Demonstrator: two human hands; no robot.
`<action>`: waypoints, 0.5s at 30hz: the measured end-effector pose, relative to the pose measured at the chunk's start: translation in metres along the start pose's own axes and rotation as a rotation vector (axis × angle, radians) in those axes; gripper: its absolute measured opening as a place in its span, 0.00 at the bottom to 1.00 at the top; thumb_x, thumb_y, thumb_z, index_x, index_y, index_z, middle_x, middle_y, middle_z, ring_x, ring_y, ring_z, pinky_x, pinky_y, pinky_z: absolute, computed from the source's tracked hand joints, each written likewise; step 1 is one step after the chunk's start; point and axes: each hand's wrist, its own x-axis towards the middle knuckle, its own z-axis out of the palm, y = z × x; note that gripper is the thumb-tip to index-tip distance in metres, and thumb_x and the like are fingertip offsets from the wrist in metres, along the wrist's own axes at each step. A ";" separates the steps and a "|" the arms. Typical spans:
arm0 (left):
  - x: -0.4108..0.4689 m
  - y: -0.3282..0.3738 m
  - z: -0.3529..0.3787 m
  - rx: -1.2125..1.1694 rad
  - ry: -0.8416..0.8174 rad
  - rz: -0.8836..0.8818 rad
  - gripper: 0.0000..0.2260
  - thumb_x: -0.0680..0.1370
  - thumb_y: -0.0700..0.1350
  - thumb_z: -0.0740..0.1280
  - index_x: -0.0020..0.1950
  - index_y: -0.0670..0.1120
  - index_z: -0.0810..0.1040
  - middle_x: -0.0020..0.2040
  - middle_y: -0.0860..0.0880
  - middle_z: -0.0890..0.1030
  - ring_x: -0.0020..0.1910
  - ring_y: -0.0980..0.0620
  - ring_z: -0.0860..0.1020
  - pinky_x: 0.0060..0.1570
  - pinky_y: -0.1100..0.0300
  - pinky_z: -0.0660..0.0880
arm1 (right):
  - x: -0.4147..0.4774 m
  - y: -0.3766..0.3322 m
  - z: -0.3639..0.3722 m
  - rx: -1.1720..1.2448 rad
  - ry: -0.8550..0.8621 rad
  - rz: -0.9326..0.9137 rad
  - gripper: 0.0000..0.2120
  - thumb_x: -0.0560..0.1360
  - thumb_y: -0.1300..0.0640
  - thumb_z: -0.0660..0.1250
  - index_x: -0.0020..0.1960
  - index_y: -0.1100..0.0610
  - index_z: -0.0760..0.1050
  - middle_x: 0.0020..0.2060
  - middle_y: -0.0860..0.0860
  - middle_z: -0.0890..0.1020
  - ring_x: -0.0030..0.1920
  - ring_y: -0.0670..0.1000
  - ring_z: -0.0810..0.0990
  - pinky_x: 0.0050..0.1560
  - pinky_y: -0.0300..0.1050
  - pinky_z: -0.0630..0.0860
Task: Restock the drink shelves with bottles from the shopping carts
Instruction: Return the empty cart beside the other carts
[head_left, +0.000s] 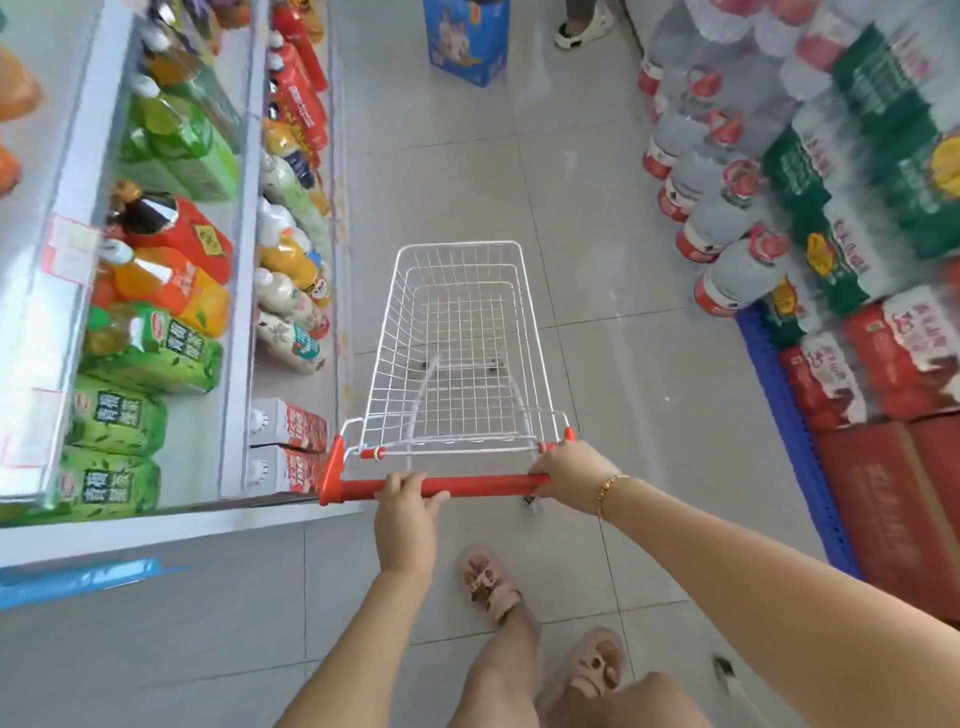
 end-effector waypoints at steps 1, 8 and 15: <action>-0.004 0.005 0.003 0.001 -0.008 0.019 0.14 0.72 0.43 0.73 0.56 0.40 0.80 0.52 0.42 0.77 0.50 0.43 0.76 0.47 0.55 0.72 | -0.008 0.006 0.009 0.025 0.010 0.019 0.11 0.78 0.51 0.60 0.54 0.54 0.78 0.41 0.50 0.72 0.44 0.52 0.70 0.47 0.44 0.71; -0.018 0.039 0.028 0.046 -0.152 0.209 0.16 0.71 0.41 0.74 0.57 0.39 0.80 0.56 0.41 0.76 0.56 0.42 0.75 0.58 0.55 0.68 | -0.075 0.027 0.072 0.298 0.169 0.209 0.10 0.77 0.55 0.60 0.52 0.57 0.78 0.44 0.56 0.78 0.46 0.55 0.76 0.45 0.43 0.69; -0.004 0.080 0.051 0.096 -0.377 0.424 0.17 0.65 0.39 0.77 0.51 0.38 0.81 0.53 0.41 0.77 0.54 0.44 0.76 0.54 0.61 0.67 | -0.113 0.023 0.137 0.531 0.288 0.409 0.11 0.78 0.57 0.58 0.53 0.60 0.77 0.44 0.58 0.81 0.49 0.58 0.79 0.45 0.46 0.73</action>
